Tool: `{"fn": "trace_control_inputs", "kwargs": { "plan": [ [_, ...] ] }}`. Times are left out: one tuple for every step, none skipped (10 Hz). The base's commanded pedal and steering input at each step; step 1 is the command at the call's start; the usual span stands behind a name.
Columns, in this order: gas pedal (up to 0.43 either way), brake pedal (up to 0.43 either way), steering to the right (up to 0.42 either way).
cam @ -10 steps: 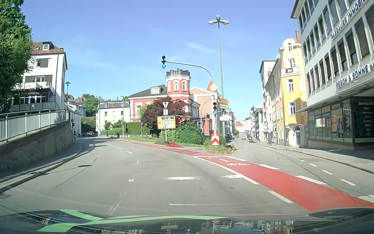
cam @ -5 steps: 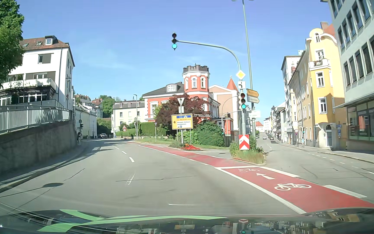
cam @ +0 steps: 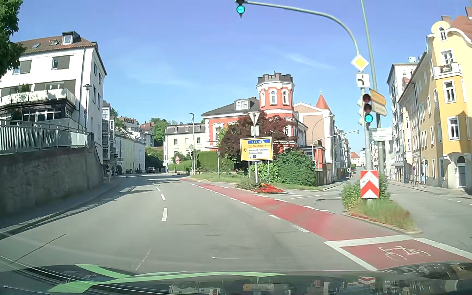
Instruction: Follow the waypoints while adhering to traffic rules and regulations
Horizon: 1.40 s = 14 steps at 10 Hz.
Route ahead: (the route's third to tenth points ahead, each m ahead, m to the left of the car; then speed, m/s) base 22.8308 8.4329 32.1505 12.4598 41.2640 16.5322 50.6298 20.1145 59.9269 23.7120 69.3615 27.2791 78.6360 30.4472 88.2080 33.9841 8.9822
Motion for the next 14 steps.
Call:
{"fn": "trace_control_inputs", "kwargs": {
  "plan": [
    [0.087,0.0,-0.091],
    [0.087,0.0,-0.091],
    [0.087,0.0,-0.091],
    [0.087,0.0,-0.091],
    [0.087,0.0,-0.091],
    [0.087,0.0,-0.091],
    [0.087,0.0,-0.091],
    [0.087,0.0,-0.091],
    [0.087,0.0,-0.091],
    [0.087,0.0,-0.091],
    [0.087,0.0,-0.09],
    [0.087,0.0,-0.086],
    [0.087,0.0,-0.076],
    [0.087,0.0,-0.061]
  ]
}}
